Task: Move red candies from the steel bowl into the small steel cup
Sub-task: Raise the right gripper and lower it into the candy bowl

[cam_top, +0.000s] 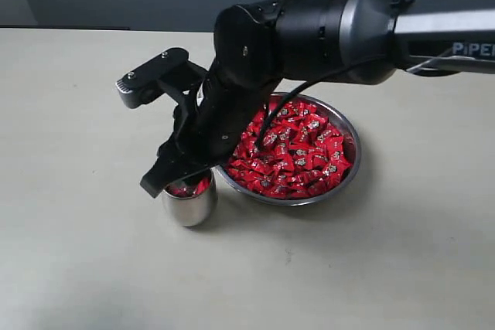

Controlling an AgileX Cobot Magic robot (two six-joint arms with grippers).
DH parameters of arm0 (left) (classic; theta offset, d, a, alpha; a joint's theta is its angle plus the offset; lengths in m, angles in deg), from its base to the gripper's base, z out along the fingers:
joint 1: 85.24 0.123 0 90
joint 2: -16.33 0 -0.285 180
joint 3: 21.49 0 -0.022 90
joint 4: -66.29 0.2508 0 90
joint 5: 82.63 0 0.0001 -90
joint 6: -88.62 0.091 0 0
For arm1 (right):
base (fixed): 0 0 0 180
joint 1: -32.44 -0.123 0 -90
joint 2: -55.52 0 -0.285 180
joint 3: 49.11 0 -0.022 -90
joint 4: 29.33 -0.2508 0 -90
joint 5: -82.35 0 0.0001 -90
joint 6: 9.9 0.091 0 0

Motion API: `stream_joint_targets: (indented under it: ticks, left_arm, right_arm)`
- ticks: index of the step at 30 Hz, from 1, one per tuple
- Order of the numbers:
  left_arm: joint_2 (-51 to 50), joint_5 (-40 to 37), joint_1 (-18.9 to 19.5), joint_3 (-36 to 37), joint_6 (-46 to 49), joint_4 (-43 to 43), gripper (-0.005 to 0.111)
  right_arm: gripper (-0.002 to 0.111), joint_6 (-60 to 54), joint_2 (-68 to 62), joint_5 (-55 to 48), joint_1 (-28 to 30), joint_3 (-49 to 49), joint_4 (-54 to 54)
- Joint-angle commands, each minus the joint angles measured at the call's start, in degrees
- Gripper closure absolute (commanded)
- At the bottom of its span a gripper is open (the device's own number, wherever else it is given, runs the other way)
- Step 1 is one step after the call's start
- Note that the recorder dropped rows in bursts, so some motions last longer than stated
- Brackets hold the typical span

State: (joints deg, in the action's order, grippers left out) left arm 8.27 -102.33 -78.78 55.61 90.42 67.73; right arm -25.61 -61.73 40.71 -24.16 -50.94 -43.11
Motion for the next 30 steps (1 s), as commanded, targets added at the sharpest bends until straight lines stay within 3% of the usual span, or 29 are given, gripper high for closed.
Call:
stream_joint_targets:
  ticks: [1, 10, 20, 30]
  left_arm:
    - [0.27, 0.55, -0.28, 0.11, -0.11, 0.11, 0.106]
    - [0.27, 0.55, -0.28, 0.11, -0.11, 0.11, 0.106]
    - [0.27, 0.55, -0.28, 0.11, -0.11, 0.11, 0.106]
    - [0.27, 0.55, -0.28, 0.11, -0.11, 0.11, 0.106]
  right_arm:
    - [0.061, 2.65, 2.13, 0.53, 0.39, -0.17, 8.93]
    - [0.061, 23.07, 2.38, 1.48, 8.91, -0.17, 30.23]
    - [0.061, 23.48, -1.32, 3.75, 19.53, -0.17, 28.34]
    - [0.061, 23.24, -7.18, 8.08, 20.63, -0.17, 25.11]
